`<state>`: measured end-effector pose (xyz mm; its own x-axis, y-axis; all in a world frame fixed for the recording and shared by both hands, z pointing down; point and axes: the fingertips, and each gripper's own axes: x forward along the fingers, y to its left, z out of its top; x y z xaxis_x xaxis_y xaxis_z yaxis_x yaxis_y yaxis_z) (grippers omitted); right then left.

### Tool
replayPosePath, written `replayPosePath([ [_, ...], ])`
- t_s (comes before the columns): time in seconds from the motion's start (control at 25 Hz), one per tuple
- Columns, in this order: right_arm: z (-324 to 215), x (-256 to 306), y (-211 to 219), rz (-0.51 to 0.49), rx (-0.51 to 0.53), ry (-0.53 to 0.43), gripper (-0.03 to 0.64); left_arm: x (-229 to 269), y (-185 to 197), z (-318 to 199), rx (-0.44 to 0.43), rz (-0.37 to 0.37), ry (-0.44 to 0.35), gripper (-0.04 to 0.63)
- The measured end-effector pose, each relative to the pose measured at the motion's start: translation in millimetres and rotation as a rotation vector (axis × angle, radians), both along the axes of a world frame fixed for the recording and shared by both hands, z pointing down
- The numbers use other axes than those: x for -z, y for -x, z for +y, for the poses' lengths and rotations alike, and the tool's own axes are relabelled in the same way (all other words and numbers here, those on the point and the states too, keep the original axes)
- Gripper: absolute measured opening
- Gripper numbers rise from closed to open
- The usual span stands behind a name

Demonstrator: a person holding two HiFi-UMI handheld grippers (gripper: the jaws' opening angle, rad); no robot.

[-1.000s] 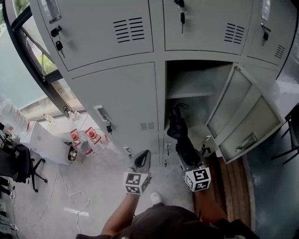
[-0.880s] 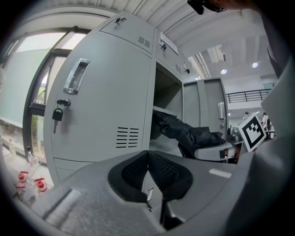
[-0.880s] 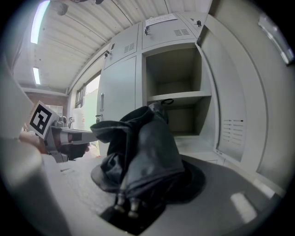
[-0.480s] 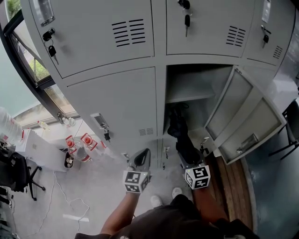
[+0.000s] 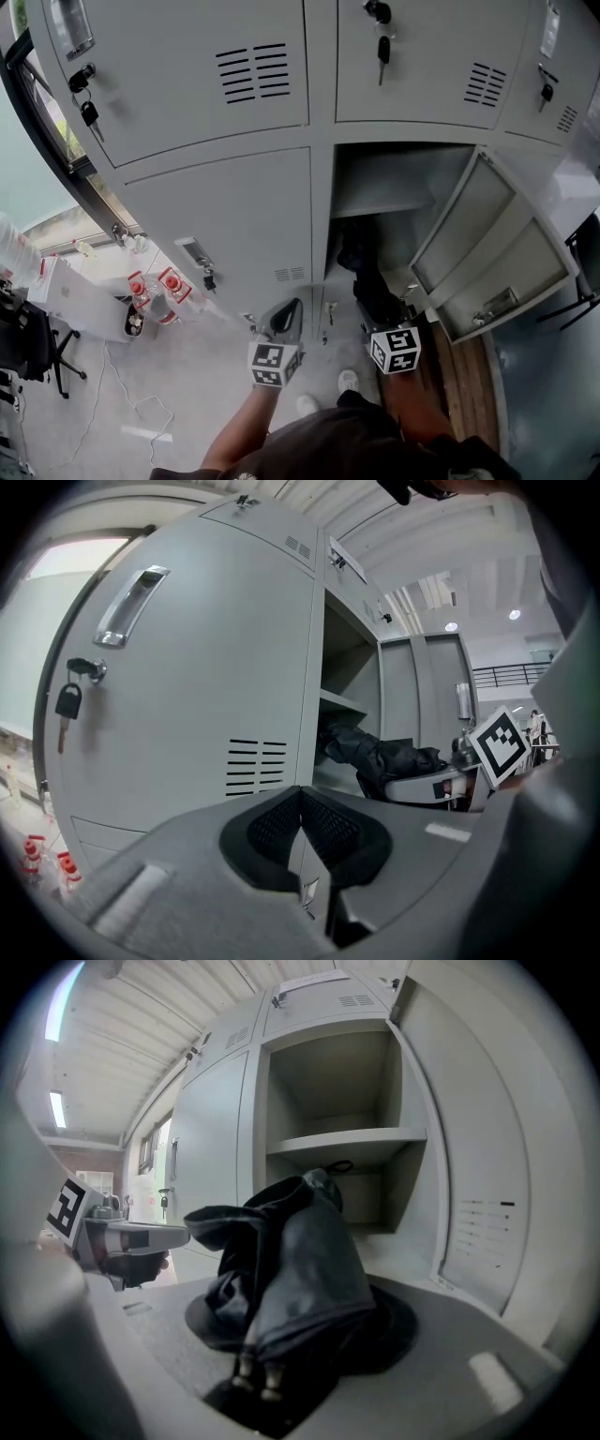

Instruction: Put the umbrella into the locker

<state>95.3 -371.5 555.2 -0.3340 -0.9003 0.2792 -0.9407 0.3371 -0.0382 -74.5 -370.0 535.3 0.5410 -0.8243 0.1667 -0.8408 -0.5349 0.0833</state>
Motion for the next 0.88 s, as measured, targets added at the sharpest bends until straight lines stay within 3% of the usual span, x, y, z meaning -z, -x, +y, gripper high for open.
replayPosePath([
  [0.12, -10, -1, -4, -0.006, -0.012, 0.007, 0.229, 2, 2, -8, 0.019, 0.018, -0.034, 0.005],
  [0.32, -27, -2, -8, 0.001, -0.023, 0.016, 0.229, -2, 3, -13, 0.032, 0.025, 0.012, 0.005],
  [0.44, -39, -1, -10, 0.011, -0.021, 0.021, 0.229, -4, 5, -18, 0.050, 0.026, -0.020, 0.005],
  [0.88, -105, 13, -11, 0.043, -0.005, 0.022, 0.229, -6, 5, -22, 0.089, 0.012, 0.001, 0.005],
])
